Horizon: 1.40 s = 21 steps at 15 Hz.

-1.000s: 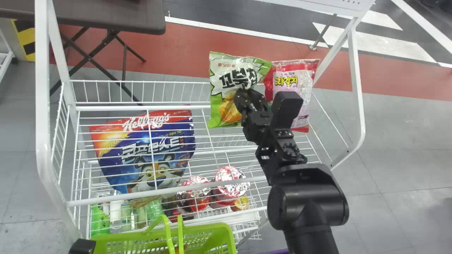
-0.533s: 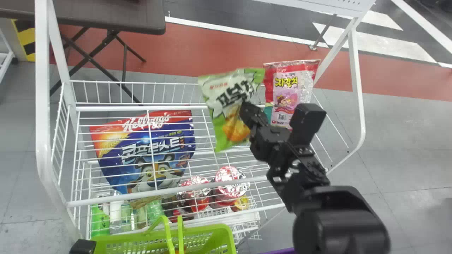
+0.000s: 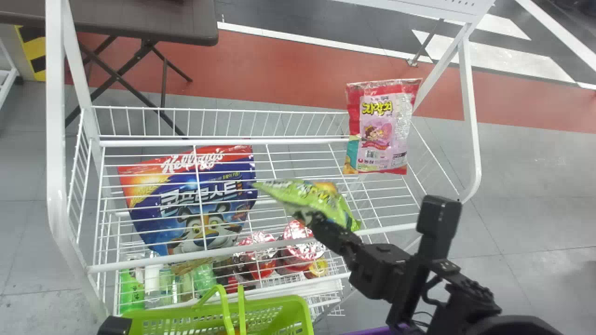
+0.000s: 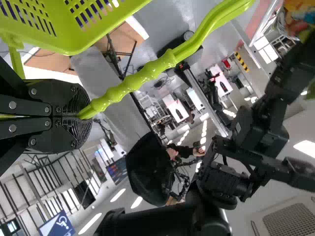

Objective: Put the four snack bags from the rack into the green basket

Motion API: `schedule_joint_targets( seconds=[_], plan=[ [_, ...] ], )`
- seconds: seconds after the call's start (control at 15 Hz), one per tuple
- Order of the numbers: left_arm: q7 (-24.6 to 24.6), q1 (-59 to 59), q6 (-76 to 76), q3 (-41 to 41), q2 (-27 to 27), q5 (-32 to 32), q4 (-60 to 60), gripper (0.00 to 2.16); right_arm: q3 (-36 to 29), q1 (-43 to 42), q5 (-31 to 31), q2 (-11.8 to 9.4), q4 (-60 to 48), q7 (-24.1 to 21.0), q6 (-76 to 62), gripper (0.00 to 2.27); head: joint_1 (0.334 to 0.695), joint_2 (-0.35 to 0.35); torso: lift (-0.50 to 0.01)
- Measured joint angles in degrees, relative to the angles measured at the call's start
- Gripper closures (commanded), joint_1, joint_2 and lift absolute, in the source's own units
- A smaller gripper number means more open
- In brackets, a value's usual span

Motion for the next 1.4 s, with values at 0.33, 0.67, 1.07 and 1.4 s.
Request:
schedule_joint_targets(
  seconds=[0.33, 0.67, 1.07, 1.4],
  plan=[
    [0.6, 0.2, 0.0, -0.4, 0.0, -0.1, 0.0, 2.12, -4.7, 4.3, -8.0, 0.4, -4.6, 3.9, 4.9, 2.15, 0.695, -0.350, -0.006],
    [1.4, 0.3, 0.0, -0.5, -0.2, -0.1, 0.0, 2.12, -14.1, 6.9, -17.5, 1.2, -10.7, 9.9, 19.0, 2.15, 0.695, -0.350, -0.006],
    [1.6, 0.0, 0.0, -0.9, -0.3, -0.2, 0.0, 2.12, -23.8, 7.3, -25.0, 1.2, -11.9, 12.8, 38.3, 2.16, 0.695, -0.350, -0.006],
    [1.6, -0.2, 0.0, -0.9, -0.3, -0.1, 0.0, 2.12, -20.1, 7.2, -19.4, 1.2, -4.4, 12.6, 38.9, 2.16, 0.695, -0.350, -0.006]
  ],
)
